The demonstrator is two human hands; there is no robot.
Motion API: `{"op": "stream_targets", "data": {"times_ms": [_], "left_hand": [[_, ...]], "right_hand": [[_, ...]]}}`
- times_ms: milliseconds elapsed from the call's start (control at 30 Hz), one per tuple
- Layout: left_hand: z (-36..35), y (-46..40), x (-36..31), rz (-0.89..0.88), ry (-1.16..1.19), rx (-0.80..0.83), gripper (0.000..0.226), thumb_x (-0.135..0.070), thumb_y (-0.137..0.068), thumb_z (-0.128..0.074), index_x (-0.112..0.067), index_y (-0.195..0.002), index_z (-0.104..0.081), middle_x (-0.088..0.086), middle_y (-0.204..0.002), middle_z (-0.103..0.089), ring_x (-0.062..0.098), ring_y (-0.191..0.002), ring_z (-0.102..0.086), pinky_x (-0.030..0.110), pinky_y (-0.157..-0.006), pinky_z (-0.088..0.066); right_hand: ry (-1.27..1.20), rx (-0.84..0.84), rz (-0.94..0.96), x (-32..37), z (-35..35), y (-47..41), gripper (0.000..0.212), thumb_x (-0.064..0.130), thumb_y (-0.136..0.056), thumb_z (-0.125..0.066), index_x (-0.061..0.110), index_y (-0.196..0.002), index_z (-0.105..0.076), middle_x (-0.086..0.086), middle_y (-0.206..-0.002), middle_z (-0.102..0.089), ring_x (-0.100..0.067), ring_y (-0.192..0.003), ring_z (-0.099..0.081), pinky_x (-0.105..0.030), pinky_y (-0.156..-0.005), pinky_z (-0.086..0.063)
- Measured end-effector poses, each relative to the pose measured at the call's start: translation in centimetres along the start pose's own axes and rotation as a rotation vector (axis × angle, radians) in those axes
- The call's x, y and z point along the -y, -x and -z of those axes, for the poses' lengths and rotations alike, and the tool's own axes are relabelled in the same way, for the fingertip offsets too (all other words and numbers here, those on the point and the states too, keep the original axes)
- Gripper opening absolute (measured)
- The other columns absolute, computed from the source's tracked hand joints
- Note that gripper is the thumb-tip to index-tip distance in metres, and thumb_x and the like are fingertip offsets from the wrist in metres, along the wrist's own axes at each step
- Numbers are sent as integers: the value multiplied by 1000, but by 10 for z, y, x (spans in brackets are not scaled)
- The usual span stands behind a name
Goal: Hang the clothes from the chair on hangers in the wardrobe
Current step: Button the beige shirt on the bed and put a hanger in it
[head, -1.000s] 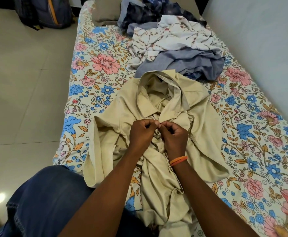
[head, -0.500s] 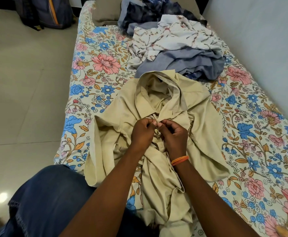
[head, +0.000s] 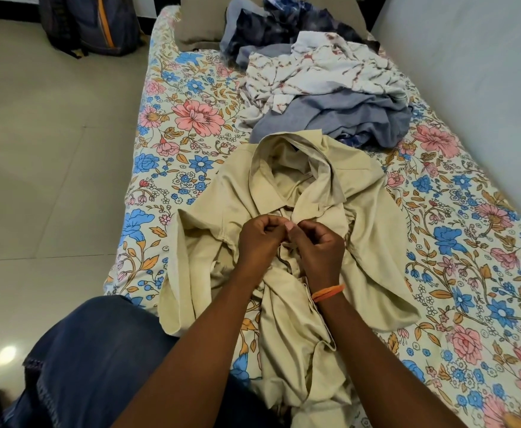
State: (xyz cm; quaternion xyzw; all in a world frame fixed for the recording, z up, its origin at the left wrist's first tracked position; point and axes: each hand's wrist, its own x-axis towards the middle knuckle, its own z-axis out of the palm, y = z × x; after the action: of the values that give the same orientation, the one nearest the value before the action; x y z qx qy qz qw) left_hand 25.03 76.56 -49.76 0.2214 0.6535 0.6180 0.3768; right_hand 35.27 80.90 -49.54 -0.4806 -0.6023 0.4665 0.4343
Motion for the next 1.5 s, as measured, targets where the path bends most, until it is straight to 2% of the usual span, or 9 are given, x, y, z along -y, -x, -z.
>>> {"op": "stream_targets", "data": {"times_ms": [200, 333, 467, 567, 767, 933, 1134, 1367, 1500], "left_hand": [[-3, -2, 1, -17, 3, 13, 12, -10, -91, -66, -5, -83, -72, 3, -69, -68, 7, -61, -60, 26, -66, -52], [-1, -1, 3, -91, -67, 41, 13, -11, -92, -65, -13, -81, -70, -2, -71, -68, 5, -66, -60, 26, -69, -50], [-1, 1, 4, -140, -83, 43, 12, -9, -92, -64, -10, -82, -71, 2, -76, -71, 10, -72, -65, 30, -73, -52], [-2, 1, 8, -160, -102, 28, 14, -12, -92, -63, -14, -81, -72, 1, -77, -73, 19, -76, -68, 39, -76, -54], [-6, 4, 6, -145, -128, -14, 25, -13, -93, -61, -28, -74, -67, -12, -69, -69, 7, -69, -64, 34, -74, -53], [-6, 4, 4, -157, -146, -25, 25, -15, -93, -60, -28, -72, -65, -12, -66, -65, 11, -66, -61, 40, -72, -53], [-5, 2, 8, -162, -157, 0, 14, -15, -92, -61, -19, -81, -69, 0, -78, -71, 22, -79, -67, 47, -80, -55], [-5, 4, 4, -133, -132, 25, 15, -15, -94, -61, -21, -82, -67, -6, -77, -68, 10, -73, -62, 41, -78, -53], [-5, 6, 1, -134, -132, 26, 15, -14, -94, -61, -21, -83, -66, -3, -80, -69, 18, -78, -66, 40, -78, -53]], "right_hand": [[80, -88, -19, -3, -3, -2, 17, 13, -83, -78, 26, -76, -70, 2, -73, -72, -18, -71, -69, -37, -71, -57], [198, -93, 59, -5, -7, 3, 7, 15, -89, -70, 18, -83, -69, 8, -74, -67, -8, -68, -60, -25, -70, -47], [342, -95, 179, -7, -11, 5, 17, 17, -90, -61, 6, -99, -72, -5, -96, -69, -17, -88, -63, -27, -79, -47], [358, -102, 223, -6, -10, 4, 8, 8, -89, -67, 6, -95, -73, -7, -96, -64, -18, -87, -61, -24, -78, -46], [344, -136, 313, -5, -8, 6, 3, 6, -83, -69, 9, -82, -71, -2, -84, -64, -9, -75, -58, -22, -71, -48], [274, -124, 254, -9, -7, 6, 13, 14, -86, -67, 5, -89, -76, -2, -81, -74, -9, -74, -66, -23, -72, -53], [218, -126, 141, -5, -6, 4, 10, 6, -85, -71, 4, -93, -78, 11, -78, -69, 10, -75, -63, -3, -72, -44], [198, -87, 2, -2, -10, 3, 7, 23, -91, -59, 21, -85, -60, 12, -68, -59, -7, -63, -54, -35, -68, -47], [235, -47, -1, -2, -11, 2, 16, 36, -86, -49, 23, -80, -56, 10, -64, -55, -13, -62, -50, -40, -68, -46]]}}
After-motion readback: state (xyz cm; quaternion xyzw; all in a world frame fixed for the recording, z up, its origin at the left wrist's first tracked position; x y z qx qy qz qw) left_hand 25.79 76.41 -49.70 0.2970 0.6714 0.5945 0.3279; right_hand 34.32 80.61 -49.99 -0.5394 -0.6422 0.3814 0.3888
